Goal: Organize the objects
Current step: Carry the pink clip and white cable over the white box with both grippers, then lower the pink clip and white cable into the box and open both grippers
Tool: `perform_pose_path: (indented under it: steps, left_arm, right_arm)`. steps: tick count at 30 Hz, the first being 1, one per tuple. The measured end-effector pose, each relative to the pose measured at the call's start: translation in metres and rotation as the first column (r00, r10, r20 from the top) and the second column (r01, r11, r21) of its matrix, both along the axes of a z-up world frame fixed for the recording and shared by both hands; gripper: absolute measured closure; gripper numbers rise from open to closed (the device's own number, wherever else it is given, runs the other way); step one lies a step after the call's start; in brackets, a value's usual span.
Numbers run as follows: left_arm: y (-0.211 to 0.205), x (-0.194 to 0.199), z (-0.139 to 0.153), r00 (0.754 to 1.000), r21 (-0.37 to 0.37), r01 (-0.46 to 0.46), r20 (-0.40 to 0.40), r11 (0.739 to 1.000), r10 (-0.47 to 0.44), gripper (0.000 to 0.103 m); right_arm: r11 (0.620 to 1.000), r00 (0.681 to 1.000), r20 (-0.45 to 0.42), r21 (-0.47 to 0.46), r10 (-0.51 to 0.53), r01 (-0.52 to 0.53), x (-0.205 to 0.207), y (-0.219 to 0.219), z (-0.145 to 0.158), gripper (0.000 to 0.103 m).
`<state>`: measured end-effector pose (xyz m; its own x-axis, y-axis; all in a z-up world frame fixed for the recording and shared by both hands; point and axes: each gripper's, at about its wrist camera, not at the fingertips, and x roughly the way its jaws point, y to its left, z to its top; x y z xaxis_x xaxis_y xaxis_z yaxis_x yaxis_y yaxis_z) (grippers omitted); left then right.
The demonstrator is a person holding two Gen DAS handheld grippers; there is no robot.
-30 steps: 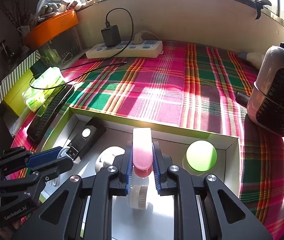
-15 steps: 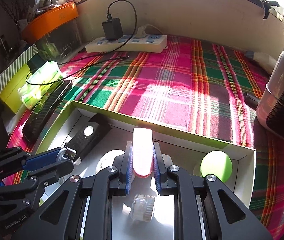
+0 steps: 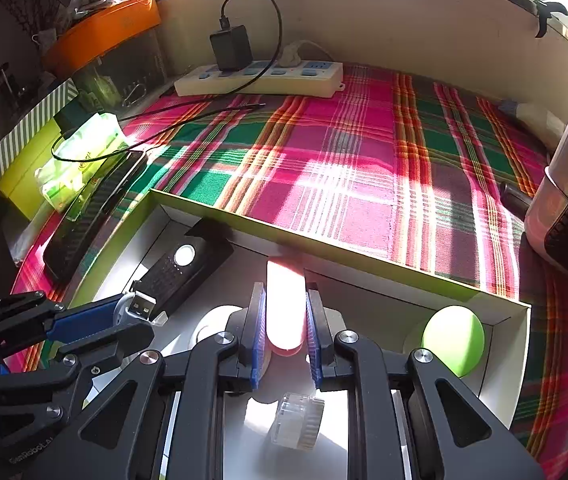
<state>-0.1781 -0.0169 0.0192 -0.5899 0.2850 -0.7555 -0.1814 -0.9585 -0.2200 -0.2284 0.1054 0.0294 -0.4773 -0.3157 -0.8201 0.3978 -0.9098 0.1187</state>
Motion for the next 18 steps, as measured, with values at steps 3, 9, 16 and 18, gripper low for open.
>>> perform_pose_path:
  steps: [3,9,16,18]
  left_arm:
    - [0.0004,0.0006,-0.0005,1.000,-0.003,0.000,0.000,1.000,0.000,0.086]
    - [-0.0001,0.0004,-0.0003,1.000,-0.002,0.000,0.000,1.000,0.000,0.086]
    - [0.0009,0.0008,-0.0013,1.000,-0.014,0.003,0.001,1.000,-0.003,0.086]
    - [0.0012,0.0006,-0.0012,1.000,-0.014,0.003,0.001,1.000,-0.003,0.086]
  right_arm:
    - [1.000,1.000,0.000,0.002,0.001,-0.001,-0.0007,-0.0006,0.0002,0.084]
    - [1.000,1.000,0.004,0.003,-0.001,0.001,-0.0008,-0.0008,-0.0007,0.084]
    - [1.000,1.000,0.007,-0.004,-0.007,0.007,-0.0011,0.0006,-0.0011,0.084]
    - [1.000,1.000,0.007,-0.004,-0.007,0.007,-0.0011,0.0006,-0.0010,0.084]
